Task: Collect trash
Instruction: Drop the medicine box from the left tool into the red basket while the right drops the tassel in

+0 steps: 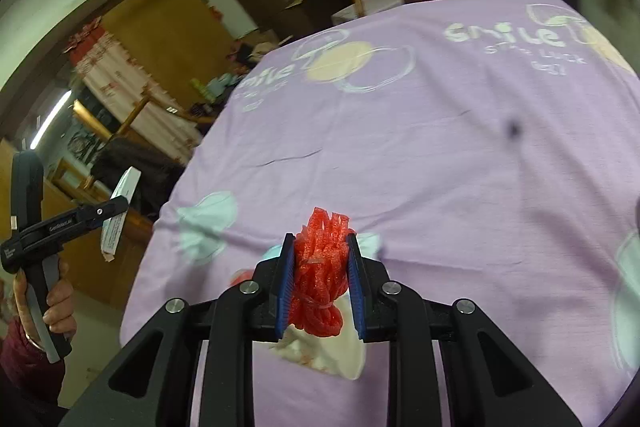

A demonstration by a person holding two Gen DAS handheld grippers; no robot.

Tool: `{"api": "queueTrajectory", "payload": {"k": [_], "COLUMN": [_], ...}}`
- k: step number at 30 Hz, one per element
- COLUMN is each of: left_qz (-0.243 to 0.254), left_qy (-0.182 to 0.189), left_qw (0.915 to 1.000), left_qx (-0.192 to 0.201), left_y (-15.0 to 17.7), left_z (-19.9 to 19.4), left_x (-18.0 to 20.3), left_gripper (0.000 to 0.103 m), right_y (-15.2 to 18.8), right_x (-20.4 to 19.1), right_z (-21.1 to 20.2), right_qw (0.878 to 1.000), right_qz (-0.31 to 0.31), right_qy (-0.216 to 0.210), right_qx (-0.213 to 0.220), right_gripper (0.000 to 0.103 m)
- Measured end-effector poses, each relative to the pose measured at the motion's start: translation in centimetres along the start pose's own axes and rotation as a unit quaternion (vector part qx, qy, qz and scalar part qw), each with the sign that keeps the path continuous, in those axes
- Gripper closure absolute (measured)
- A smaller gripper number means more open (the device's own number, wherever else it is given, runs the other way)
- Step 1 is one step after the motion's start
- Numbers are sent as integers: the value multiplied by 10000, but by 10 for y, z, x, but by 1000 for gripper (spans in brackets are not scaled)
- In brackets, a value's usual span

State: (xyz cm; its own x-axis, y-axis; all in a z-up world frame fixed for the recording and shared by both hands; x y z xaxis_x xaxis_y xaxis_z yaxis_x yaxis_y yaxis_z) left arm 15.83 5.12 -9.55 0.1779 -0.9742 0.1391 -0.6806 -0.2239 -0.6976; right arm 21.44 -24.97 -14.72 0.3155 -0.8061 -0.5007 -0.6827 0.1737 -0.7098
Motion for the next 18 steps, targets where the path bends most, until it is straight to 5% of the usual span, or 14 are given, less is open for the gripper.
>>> {"api": "queueTrajectory", "payload": {"k": [12,18], "left_qz": [-1445,-1927], "left_qy": [-1123,-1590], "left_qw": [9828,9679], "left_qx": [245,262], "left_y": [76,133], "left_z": [-123,-178], "left_x": [-174,-273], "left_gripper": [57,56], "right_y": [23,47], "right_x": [-97,-203], "right_z": [-10,1], "right_qw": [9965,9903], "right_qz": [-608,-884], "right_qy": [-550,-1037], "right_qx": [-152,-258], "right_gripper": [78,78]}}
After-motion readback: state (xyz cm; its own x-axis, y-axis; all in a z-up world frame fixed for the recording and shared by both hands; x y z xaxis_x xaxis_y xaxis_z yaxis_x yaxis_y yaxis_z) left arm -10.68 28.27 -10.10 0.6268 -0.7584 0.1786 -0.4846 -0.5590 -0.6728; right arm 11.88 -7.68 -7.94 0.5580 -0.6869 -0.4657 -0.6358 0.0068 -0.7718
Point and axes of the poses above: each gripper's, at about its wrist camera, not at the fingertips, and z roughly the way its jaws point, x to its right, y to its underside, the point moved 10 cm from there along z, roughly the way its jaws point, and after that the axes turned 12 degrees about x, right-handed, at the moved point
